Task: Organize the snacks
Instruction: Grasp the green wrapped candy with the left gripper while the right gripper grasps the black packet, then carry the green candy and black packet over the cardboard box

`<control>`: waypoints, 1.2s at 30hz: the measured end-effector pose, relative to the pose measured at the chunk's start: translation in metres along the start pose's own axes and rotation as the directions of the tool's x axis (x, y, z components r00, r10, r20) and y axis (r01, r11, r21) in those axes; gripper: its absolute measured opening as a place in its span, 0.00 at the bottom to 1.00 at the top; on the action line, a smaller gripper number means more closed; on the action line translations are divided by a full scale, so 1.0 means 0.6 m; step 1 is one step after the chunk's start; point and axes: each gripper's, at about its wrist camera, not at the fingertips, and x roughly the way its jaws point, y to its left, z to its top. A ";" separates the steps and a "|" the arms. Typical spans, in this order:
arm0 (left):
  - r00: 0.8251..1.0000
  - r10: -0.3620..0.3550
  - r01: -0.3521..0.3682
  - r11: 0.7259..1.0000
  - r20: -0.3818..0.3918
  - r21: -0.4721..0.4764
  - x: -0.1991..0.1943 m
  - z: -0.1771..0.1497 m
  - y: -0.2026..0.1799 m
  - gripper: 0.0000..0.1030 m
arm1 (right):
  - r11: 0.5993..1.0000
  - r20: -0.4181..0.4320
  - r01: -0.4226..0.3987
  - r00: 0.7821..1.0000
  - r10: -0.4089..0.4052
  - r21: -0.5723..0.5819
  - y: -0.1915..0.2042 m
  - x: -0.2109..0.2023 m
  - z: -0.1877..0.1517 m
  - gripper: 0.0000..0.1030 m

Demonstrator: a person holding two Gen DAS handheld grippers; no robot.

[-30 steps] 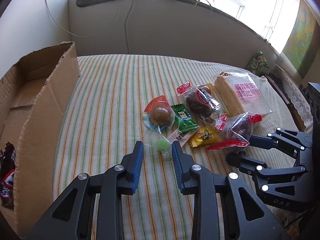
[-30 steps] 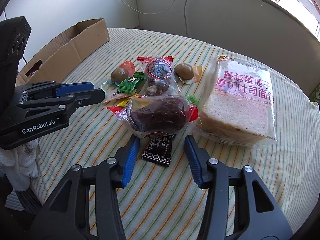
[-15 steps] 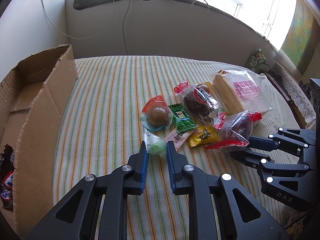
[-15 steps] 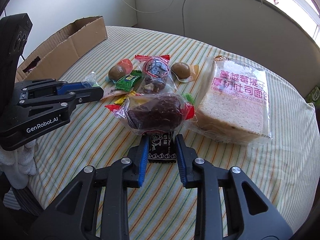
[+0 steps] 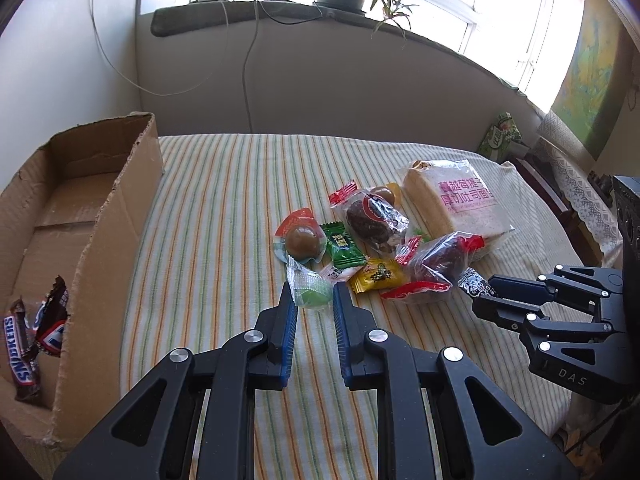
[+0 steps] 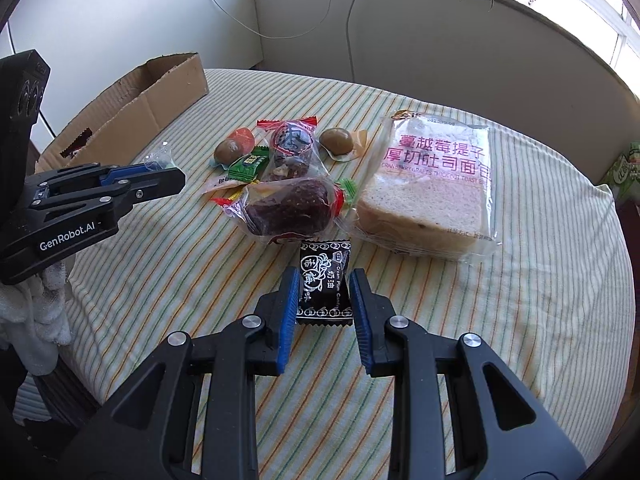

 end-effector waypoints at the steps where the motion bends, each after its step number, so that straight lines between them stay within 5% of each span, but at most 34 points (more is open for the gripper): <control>1: 1.000 -0.001 0.001 1.000 0.006 -0.002 -0.006 0.000 0.001 0.16 | 1.000 0.005 0.001 1.000 -0.001 -0.001 0.000 -0.005 0.000 0.26; 17: 0.994 0.035 -0.032 0.999 0.105 -0.033 -0.093 0.005 0.040 0.16 | 0.998 0.090 -0.019 0.996 0.025 -0.062 0.055 -0.053 0.055 0.26; 36: 0.975 0.163 -0.140 0.979 0.154 -0.151 -0.144 0.004 0.173 0.16 | 0.972 0.118 -0.154 0.977 0.176 -0.178 0.193 0.006 0.197 0.26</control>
